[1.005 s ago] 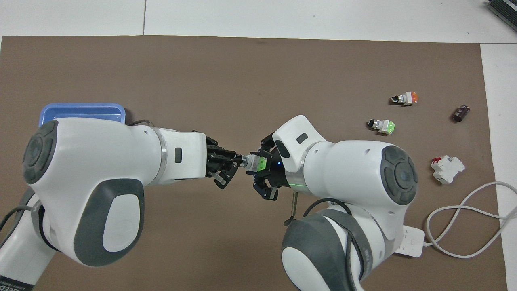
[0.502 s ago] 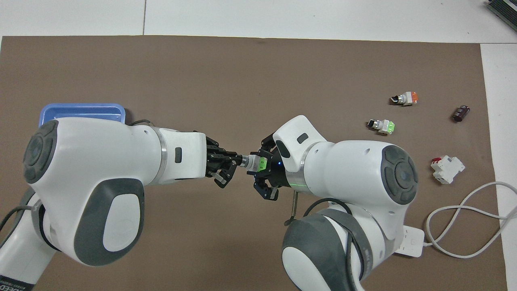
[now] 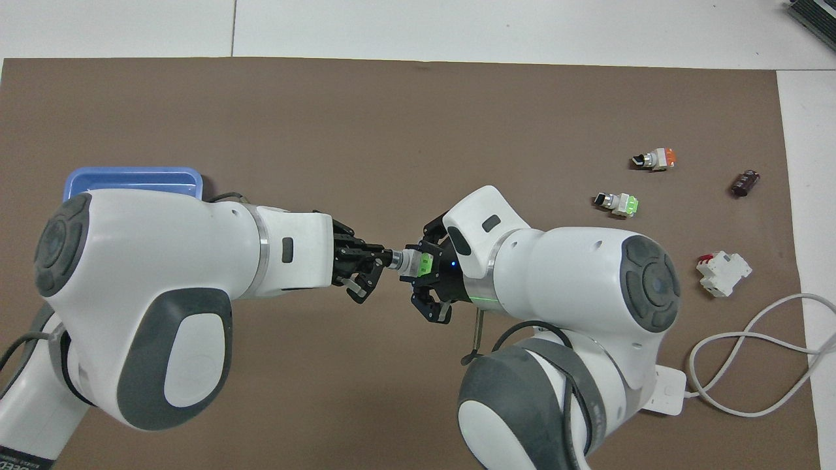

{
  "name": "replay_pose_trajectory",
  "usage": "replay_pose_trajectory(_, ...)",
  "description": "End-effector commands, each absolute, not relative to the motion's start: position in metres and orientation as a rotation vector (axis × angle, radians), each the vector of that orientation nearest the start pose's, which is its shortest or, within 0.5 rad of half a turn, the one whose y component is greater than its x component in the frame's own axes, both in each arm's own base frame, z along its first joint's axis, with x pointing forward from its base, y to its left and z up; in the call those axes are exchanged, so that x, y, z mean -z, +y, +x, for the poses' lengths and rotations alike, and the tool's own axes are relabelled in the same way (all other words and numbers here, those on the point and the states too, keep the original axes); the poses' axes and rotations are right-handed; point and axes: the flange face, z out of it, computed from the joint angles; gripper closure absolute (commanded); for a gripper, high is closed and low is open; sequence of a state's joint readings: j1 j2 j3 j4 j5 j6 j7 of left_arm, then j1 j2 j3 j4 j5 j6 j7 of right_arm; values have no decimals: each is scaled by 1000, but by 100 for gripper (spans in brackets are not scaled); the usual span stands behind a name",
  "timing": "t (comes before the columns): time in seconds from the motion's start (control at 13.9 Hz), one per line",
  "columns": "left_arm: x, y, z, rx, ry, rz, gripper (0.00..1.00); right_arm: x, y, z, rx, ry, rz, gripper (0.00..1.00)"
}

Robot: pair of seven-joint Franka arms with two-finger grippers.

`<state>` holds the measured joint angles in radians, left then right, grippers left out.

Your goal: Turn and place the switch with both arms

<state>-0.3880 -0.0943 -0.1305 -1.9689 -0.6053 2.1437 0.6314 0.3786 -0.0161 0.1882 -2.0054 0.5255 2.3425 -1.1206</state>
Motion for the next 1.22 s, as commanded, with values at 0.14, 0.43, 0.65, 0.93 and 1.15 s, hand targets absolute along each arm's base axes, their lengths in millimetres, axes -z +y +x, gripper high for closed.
replay_pose_trajectory(0.14,-535,-307,468,-325,-1086,2312,100,-542,315,476,741,-1732,-2078,100)
replay_pose_trajectory(0.43,-542,-306,469,-308,-1007,2308,100,-558,314,469,783,-1715,-2064,100)
replay_pose_trajectory(0.65,-548,-304,469,-304,-911,2285,100,-567,314,465,803,-1709,-2062,100)
replay_pose_trajectory(0.93,-553,-299,472,-308,-848,2265,100,-573,313,463,816,-1697,-2056,100)
replay_pose_trajectory(1.15,-553,-296,474,-315,-837,2265,100,-573,313,463,814,-1697,-2055,100)
